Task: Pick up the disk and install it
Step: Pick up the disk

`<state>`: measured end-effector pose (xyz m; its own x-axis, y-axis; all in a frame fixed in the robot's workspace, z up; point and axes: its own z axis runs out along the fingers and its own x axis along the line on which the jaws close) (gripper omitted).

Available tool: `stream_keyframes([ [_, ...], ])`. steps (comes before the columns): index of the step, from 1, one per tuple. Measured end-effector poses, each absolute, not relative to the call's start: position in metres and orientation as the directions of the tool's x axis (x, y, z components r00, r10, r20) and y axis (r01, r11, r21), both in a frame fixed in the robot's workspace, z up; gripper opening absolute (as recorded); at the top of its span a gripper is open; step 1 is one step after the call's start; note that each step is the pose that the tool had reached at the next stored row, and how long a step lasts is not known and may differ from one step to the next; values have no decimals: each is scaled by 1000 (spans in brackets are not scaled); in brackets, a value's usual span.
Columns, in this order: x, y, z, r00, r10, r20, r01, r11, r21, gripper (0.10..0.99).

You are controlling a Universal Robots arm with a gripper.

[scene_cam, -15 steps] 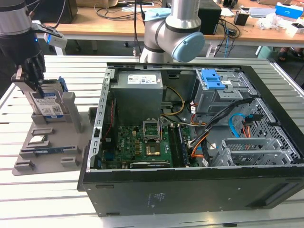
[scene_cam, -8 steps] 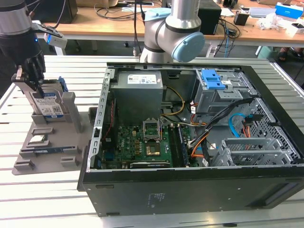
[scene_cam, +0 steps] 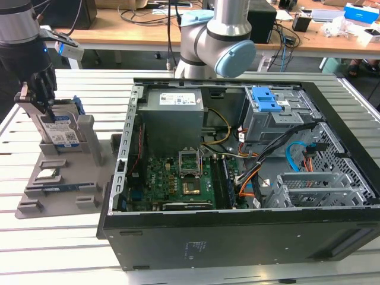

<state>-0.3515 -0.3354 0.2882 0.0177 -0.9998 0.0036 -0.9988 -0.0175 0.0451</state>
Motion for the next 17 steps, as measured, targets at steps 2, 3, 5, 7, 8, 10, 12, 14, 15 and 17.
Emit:
stream_keyframes([
  [2,-351,-335,290,18,-1000,3,-999,-18,45,365],
  [3,-351,-335,292,18,-1000,4,-999,-18,45,365],
  [5,-351,-335,296,18,-1000,4,-999,-18,45,365],
  [7,-351,-335,299,18,-1000,4,-999,-18,45,365],
  [8,-351,-335,301,18,-1000,4,-999,-18,45,365],
  [10,-351,-335,306,18,-1000,4,-999,-18,45,365],
  [12,-351,-335,309,18,-1000,4,-999,-18,45,365],
  [14,-351,-335,312,18,-1000,4,-999,-18,45,365],
  [15,-351,-335,313,18,-1000,4,-999,-18,45,365],
  [17,-351,-335,316,18,-1000,4,-999,-18,45,365],
])
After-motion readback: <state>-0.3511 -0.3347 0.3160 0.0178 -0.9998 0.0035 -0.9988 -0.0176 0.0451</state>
